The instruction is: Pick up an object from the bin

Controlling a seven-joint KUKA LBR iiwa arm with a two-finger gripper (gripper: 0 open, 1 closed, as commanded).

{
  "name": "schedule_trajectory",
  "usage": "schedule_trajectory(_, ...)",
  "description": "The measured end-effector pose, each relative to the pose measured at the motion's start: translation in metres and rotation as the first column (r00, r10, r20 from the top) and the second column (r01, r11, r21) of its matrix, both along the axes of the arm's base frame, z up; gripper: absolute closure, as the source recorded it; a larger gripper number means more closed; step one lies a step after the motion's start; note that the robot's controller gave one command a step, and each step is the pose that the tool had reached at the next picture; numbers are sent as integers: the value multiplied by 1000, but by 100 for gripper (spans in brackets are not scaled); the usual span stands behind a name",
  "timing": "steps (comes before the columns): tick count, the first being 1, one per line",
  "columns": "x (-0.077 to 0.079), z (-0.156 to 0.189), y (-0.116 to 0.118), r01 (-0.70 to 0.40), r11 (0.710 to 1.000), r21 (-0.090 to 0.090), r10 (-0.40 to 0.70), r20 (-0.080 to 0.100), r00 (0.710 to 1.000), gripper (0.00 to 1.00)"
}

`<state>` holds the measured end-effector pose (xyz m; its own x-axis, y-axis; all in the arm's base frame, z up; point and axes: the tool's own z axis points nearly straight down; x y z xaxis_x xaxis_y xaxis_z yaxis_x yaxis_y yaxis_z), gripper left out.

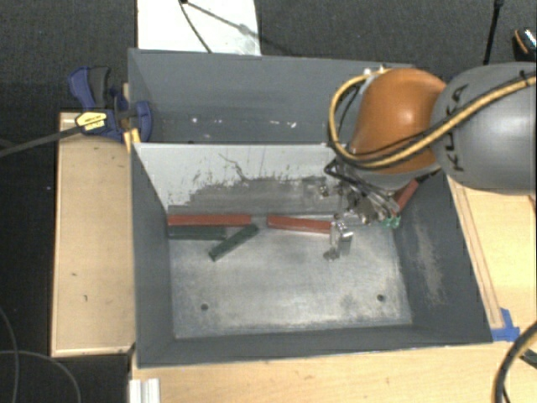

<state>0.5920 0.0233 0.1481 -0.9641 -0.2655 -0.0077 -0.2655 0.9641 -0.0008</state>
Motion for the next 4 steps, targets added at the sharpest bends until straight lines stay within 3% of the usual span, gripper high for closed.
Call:
schedule_trajectory(1,-3,28,123,164,986,5,-164,-2,986,0)
schedule_trajectory(2,-5,-37,158,-102,995,0,102,-10,995,0)
schedule_trajectory(3,-7,-79,127,-207,978,-2,207,-9,978,0)
schedule_trajectory(4,-48,-78,133,-316,949,0,316,-8,949,0)
